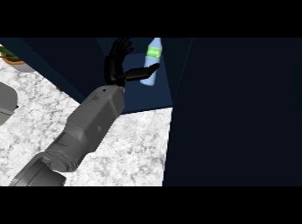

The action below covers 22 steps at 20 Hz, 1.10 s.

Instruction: Pick up the bottled water, place it into the cabinet and close the cabinet

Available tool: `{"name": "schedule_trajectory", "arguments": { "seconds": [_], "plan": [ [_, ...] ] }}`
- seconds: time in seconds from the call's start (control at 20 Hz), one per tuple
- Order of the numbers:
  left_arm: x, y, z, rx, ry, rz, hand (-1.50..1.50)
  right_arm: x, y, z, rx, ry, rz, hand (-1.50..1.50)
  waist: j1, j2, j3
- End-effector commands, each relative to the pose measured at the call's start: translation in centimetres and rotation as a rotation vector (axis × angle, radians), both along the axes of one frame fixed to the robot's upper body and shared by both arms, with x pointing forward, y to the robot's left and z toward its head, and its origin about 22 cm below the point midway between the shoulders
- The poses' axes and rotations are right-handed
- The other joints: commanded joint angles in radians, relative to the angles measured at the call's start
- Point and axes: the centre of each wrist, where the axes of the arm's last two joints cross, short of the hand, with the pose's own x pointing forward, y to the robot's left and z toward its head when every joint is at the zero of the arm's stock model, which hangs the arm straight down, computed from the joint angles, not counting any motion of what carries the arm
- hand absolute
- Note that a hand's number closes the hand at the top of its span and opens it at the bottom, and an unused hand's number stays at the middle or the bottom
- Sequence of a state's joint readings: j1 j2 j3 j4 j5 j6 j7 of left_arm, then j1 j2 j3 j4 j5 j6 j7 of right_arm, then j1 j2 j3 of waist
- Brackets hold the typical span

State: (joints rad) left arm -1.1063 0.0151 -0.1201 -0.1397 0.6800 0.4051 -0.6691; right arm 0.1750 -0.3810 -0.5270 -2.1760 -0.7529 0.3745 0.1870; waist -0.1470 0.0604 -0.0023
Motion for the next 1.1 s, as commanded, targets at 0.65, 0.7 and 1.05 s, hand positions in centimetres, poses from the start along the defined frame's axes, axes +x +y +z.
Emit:
{"name": "schedule_trajectory", "arguments": {
  "seconds": [0.65, 0.7, 1.05],
  "plan": [
    [0.7, -1.5, 1.6, 0.14, -0.104, -0.129, -1.5, 0.4, 0.0, 0.6, -0.019, -0.021, 0.028, -1.5, -0.004, 0.001, 0.0],
    [1.3, -0.3, 2.4, 0.189, -0.107, -0.132, -1.5, -0.3, 0.3, 0.3, -0.034, -0.007, 0.029, -1.5, -0.012, -0.006, 0.001],
    [1.1, -2.2, 3.0, 0.095, -0.214, -0.159, 1.5, -0.5, -0.1, 0.5, -0.02, 0.006, 0.004, -1.5, 0.024, -0.021, 0.001]
  ]
}}
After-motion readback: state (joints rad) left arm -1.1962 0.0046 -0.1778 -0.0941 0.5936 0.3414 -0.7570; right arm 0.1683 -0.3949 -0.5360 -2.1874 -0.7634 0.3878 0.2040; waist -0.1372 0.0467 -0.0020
